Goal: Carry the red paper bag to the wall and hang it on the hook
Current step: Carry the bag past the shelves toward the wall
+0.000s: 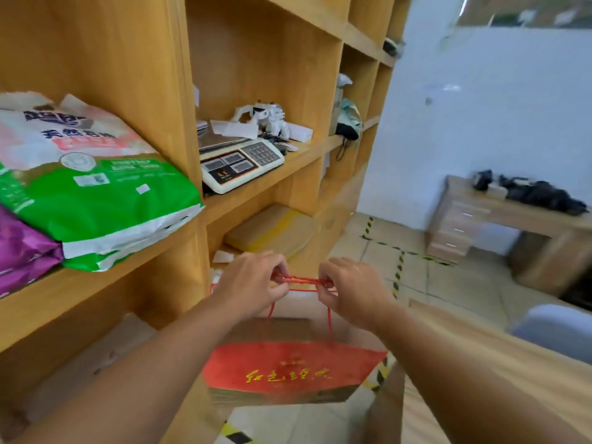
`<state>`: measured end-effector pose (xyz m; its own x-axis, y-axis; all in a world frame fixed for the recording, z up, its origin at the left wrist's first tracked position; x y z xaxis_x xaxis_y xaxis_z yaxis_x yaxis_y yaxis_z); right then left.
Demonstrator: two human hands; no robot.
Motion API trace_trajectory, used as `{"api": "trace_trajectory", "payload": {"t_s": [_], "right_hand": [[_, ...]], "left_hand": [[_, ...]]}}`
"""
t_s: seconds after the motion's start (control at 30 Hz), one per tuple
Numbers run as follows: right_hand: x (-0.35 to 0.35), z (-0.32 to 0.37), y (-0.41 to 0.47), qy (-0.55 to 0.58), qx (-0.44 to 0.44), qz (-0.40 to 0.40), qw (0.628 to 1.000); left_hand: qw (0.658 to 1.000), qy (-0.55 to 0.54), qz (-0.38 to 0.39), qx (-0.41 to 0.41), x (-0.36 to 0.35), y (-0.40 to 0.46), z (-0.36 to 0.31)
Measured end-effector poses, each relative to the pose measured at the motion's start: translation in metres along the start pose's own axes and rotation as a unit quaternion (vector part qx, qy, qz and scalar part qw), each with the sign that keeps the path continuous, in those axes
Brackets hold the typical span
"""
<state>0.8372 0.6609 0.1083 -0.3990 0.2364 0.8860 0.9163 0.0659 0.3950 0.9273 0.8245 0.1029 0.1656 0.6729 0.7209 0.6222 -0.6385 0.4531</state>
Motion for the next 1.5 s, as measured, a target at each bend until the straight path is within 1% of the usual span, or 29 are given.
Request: {"api": "trace_trajectory", "payload": {"t_s": [0.13, 0.37, 0.5, 0.6, 0.77, 0.83, 0.9, 1.13, 1.3, 1.5], "right_hand": [[0.008, -0.038, -0.014, -0.032, -0.056, 0.005, 0.998], [0.010, -0.093, -0.034, -0.063, -0.104, 0.009, 0.993], [0.007, -0.122, -0.040, -0.082, -0.115, 0.009, 0.990], [0.003, -0.145, -0.038, -0.096, -0.128, 0.002, 0.987], [-0.011, -0.177, -0.028, -0.114, -0.139, -0.008, 0.984], [-0.023, -0.188, -0.019, -0.122, -0.148, -0.005, 0.981], [-0.035, -0.200, -0.006, -0.125, -0.159, -0.007, 0.979], [-0.079, -0.245, 0.047, -0.137, -0.208, 0.003, 0.969], [-0.114, -0.273, 0.094, -0.150, -0.230, 0.019, 0.961], [-0.148, -0.318, 0.146, -0.154, -0.255, 0.028, 0.954]], "left_hand": [[0.998, -0.028, 0.036, -0.044, -0.025, 0.040, -0.018], [0.994, -0.056, 0.070, -0.063, -0.069, 0.085, -0.048], [0.993, -0.040, 0.085, -0.078, -0.089, 0.104, -0.068], [0.993, -0.016, 0.075, -0.094, -0.101, 0.121, -0.079], [0.982, 0.043, 0.065, -0.174, -0.120, 0.152, -0.092], [0.975, 0.065, 0.079, -0.195, -0.131, 0.169, -0.088], [0.974, 0.068, 0.086, -0.199, -0.143, 0.188, -0.078], [0.979, 0.012, 0.082, -0.188, -0.177, 0.273, -0.033], [0.975, 0.003, 0.096, -0.200, -0.198, 0.336, 0.003], [0.969, 0.016, 0.107, -0.222, -0.225, 0.413, 0.028]]}}
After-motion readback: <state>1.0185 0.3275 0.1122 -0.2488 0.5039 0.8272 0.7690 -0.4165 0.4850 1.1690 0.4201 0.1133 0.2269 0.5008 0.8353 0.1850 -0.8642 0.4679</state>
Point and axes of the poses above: each hand's wrist, its own y-axis towards the middle knuckle, its own x-axis out of the back of the hand, z = x × y, the point moved 4 cm from there along y, towards the middle knuckle, and after that the axes turned 15 degrees about -y, right-handed, at the moved point
